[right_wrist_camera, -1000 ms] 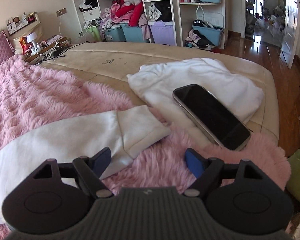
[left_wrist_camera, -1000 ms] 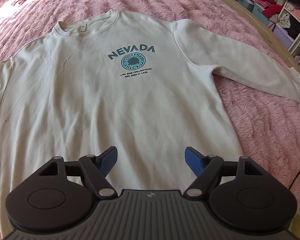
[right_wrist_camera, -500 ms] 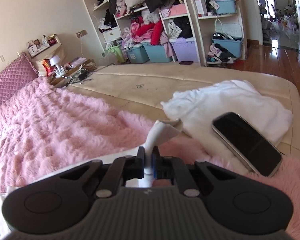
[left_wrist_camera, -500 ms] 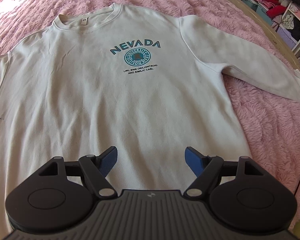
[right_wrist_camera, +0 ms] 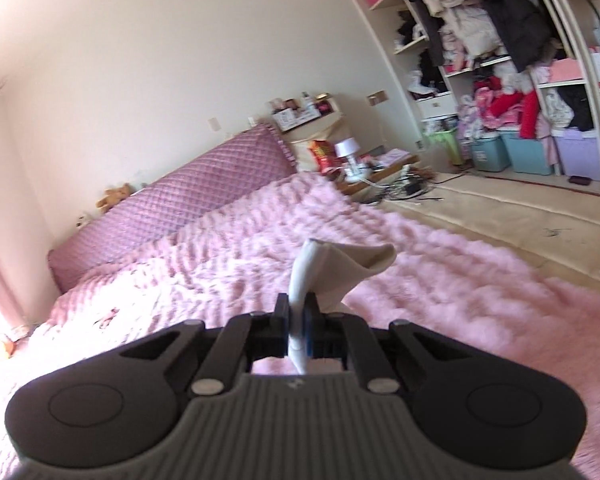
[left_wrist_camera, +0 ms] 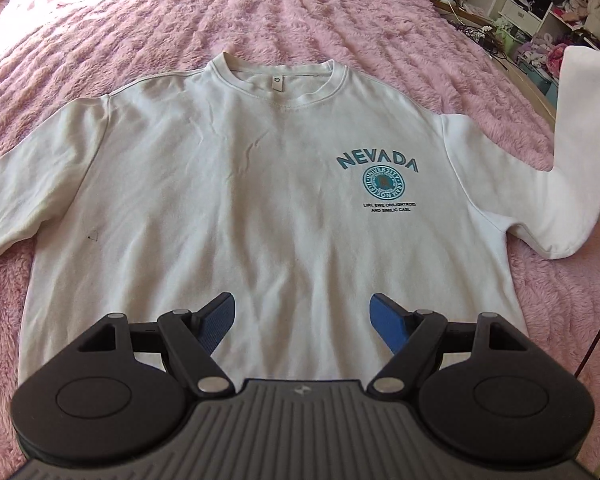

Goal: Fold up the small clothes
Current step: 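Lift the cuff and lay the sleeve across the shirt body, open right gripper, then grasp the side edge of the shirt body with the left gripper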

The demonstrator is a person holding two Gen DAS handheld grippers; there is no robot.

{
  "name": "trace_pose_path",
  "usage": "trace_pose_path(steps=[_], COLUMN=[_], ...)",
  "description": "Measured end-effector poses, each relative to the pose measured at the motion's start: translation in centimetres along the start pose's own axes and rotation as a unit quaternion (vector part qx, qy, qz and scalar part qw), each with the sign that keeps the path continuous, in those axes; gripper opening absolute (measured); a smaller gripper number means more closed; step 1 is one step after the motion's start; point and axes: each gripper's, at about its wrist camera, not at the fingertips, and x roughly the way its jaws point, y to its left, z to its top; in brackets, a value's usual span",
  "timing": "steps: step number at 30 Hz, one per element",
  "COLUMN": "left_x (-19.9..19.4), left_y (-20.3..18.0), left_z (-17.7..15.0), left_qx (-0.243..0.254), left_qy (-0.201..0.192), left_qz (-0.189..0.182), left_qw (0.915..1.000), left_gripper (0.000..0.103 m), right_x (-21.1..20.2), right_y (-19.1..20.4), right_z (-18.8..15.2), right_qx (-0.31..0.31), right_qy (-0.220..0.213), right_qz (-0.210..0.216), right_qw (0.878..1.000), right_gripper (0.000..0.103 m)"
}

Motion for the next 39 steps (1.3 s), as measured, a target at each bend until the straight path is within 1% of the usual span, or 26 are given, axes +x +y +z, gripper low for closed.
trace_pose_path(steps=[1, 2, 4, 7, 9, 12, 14, 17, 18, 19, 20, 21, 22, 24, 26, 28, 30, 31, 34, 36, 39], left_x=[-0.2, -0.3, -0.6, -1.0, -1.2, -1.3, -1.3, -1.2, -1.1, -1.0, -0.9, -0.6, -0.3, 0.8, 2.1, 3.5, 4.7, 5.4, 7.1, 7.8, 8.8], left_y=[1.1, 2.1, 4.3, 7.7, 9.7, 12.8, 14.5, 16.8, 17.5, 18.1, 18.8, 19.2, 19.6, 19.9, 19.8, 19.5, 19.2, 19.1, 18.9, 18.9, 19.2], left_z=[-0.1, -0.3, -0.6, -0.9, -1.1, -1.5, -1.8, -1.8, -1.7, -1.5, -1.5, -1.3, -1.0, -0.4, 0.4, 1.2, 2.0, 2.3, 3.0, 3.3, 4.2], left_qx=[-0.009, -0.019, -0.036, -0.061, -0.079, -0.107, -0.121, -0.143, -0.15, -0.158, -0.164, -0.171, -0.174, -0.179, -0.174, -0.165, -0.155, -0.153, -0.136, -0.13, -0.139], left_qy=[-0.001, -0.001, 0.001, 0.0, 0.0, -0.001, -0.003, -0.011, -0.017, -0.025, -0.035, -0.041, -0.046, -0.045, -0.05, -0.057, -0.068, -0.069, -0.084, -0.095, -0.101], left_qz=[0.003, 0.006, 0.014, 0.03, 0.042, 0.057, 0.061, 0.06, 0.06, 0.057, 0.046, 0.035, 0.023, -0.003, -0.03, -0.048, -0.052, -0.044, -0.018, -0.027, -0.061], left_qw=[1.0, 0.9998, 0.9992, 0.9976, 0.996, 0.9927, 0.9908, 0.9879, 0.9868, 0.9855, 0.9847, 0.9838, 0.9834, 0.9828, 0.983, 0.9835, 0.9841, 0.9848, 0.9869, 0.9866, 0.9831], left_gripper=[0.09, 0.09, 0.09, 0.09, 0.09, 0.09, 0.09, 0.09, 0.09, 0.09, 0.09, 0.09, 0.09, 0.09, 0.09, 0.09, 0.089, 0.085, 0.084, 0.084, 0.081], right_x=[0.5, 1.3, 3.2, 6.1, 8.0, 10.0, 11.1, 11.9, 12.4, 12.9, 13.2, 13.5, 13.9, 13.2, 12.0, 10.5, 8.5, 7.5, 5.4, 4.4, 3.6], right_y=[1.6, 4.0, 8.0, 12.9, 16.1, 19.3, 21.3, 22.8, 23.1, 23.3, 23.0, 23.0, 22.8, 22.6, 21.9, 20.5, 18.5, 17.2, 13.2, 10.4, 7.1], right_z=[-0.7, -1.9, -4.5, -8.8, -12.8, -18.1, -22.0, -27.0, -28.5, -29.8, -31.0, -31.8, -32.3, -32.3, -30.8, -28.6, -26.6, -25.3, -22.5, -21.3, -20.5], right_qx=[-0.003, -0.005, -0.012, -0.022, -0.036, -0.047, -0.058, -0.088, -0.097, -0.101, -0.102, -0.103, -0.105, -0.108, -0.11, -0.12, -0.132, -0.142, -0.17, -0.182, -0.192], right_qy=[0.008, 0.019, 0.044, 0.083, 0.112, 0.153, 0.178, 0.205, 0.221, 0.238, 0.25, 0.258, 0.268, 0.263, 0.25, 0.235, 0.217, 0.207, 0.181, 0.17, 0.173], right_qz=[0.018, 0.044, 0.082, 0.128, 0.153, 0.183, 0.199, 0.209, 0.216, 0.217, 0.216, 0.217, 0.214, 0.215, 0.221, 0.213, 0.197, 0.187, 0.127, 0.094, 0.047], right_qw=[1.0, 0.999, 0.996, 0.988, 0.981, 0.97, 0.962, 0.952, 0.946, 0.941, 0.938, 0.936, 0.933, 0.934, 0.936, 0.941, 0.947, 0.95, 0.961, 0.964, 0.965], right_gripper=[0.001, 0.001, 0.001, 0.001, 0.001, 0.001, 0.001, 0.002, 0.005, 0.01, 0.022, 0.039, 0.044, 0.044, 0.044, 0.049, 0.05, 0.05, 0.05, 0.052, 0.055])
